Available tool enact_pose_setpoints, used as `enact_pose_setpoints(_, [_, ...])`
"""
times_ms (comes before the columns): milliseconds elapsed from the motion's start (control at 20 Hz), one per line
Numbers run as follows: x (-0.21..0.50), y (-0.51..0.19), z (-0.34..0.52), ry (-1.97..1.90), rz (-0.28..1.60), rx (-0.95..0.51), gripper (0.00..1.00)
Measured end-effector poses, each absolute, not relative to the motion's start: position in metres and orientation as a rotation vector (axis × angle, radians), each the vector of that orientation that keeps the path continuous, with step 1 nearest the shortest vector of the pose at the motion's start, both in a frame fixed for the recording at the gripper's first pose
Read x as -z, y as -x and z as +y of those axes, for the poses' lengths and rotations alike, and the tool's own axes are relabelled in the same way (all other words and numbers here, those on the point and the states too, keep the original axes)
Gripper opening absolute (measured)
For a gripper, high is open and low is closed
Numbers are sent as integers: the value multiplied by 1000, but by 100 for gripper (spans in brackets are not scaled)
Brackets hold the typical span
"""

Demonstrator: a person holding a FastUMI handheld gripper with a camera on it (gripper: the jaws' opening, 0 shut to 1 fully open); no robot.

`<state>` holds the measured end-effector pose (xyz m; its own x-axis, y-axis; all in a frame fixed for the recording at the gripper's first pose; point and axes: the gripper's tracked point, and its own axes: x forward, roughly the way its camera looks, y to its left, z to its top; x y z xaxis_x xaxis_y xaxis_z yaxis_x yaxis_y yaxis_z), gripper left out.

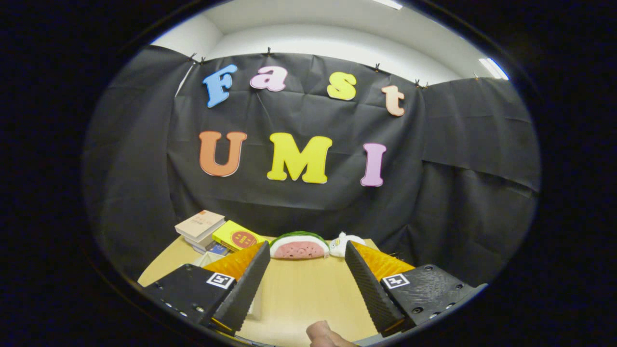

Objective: Open the storage box then place both shoes into the box .Put the left shoe in first, then the right shoe, with the right side of both shoes facing outward in a uniform manner.

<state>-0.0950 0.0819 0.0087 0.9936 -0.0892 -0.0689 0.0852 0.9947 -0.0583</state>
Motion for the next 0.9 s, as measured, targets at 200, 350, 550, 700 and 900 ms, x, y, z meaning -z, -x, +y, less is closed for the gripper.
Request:
enact_pose_setpoints(200, [-32, 129, 70, 22, 1, 89, 96])
enact_pose_setpoints(350, [-38, 142, 69, 35, -54, 72, 96])
enact_pose_setpoints(550, [-39, 149, 62, 100, -99, 95, 96])
enact_pose_setpoints(700, [-35, 154, 67, 43, -82, 71, 96])
enact_pose_setpoints(900, [-35, 152, 54, 33, -79, 91, 96])
